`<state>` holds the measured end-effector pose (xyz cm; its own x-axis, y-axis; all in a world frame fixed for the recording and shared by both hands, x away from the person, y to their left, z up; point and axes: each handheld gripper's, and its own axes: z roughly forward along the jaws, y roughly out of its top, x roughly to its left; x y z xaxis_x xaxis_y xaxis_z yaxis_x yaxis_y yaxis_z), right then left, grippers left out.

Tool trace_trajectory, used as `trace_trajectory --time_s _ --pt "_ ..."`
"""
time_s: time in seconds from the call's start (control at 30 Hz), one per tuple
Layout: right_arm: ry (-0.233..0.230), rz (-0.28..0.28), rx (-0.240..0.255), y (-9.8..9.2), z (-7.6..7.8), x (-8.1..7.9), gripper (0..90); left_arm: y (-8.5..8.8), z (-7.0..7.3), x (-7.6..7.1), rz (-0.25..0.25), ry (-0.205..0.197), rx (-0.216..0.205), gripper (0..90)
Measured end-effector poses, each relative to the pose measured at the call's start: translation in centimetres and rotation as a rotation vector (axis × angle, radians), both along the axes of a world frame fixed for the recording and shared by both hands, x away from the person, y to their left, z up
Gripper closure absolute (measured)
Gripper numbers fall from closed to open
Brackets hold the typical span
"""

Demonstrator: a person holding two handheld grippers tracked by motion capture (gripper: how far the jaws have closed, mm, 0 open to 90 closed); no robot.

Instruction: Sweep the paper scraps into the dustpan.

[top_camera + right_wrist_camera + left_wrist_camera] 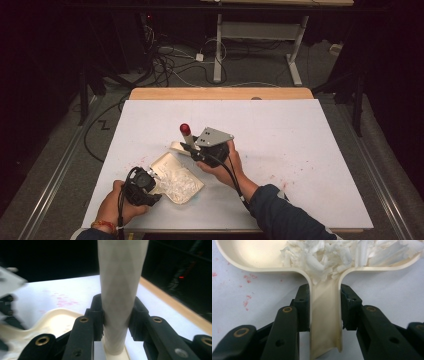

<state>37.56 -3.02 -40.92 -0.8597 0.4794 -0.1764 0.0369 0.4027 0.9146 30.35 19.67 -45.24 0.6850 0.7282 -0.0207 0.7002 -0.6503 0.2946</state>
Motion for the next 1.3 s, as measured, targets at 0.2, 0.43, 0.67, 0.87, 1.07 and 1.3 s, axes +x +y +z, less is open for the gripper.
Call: trace_trajectory --time_s 0.2,0.43,0.67,0.87,1.07,1.3 --pt "0.002 0.070 -0.015 0.7 -0.1 -2.6 70.2 0.0 0.0 0.0 0.001 0.001 0.002 63.2" --pt "0.003 0.140 0.001 0.8 1.5 -4.5 71.2 -0.1 0.0 -0.1 0.005 -0.001 0.004 63.2" --pt "-0.014 0.107 0.041 0.0 3.0 -4.1 71.2 -0.2 0.0 -0.1 0.004 -0.003 0.007 63.2" --pt "0.011 0.032 0.083 -1.1 3.7 -3.0 71.2 -0.1 0.0 -0.1 0.003 -0.001 0.003 63.3" --pt "-0.043 -0.028 0.022 -1.5 3.3 -2.7 71.2 -0.2 0.0 -0.1 0.006 -0.003 0.004 63.2" --pt "-0.037 -0.064 -0.057 -2.2 1.8 -3.3 71.2 -0.2 0.0 -0.1 0.010 -0.006 0.006 63.2"
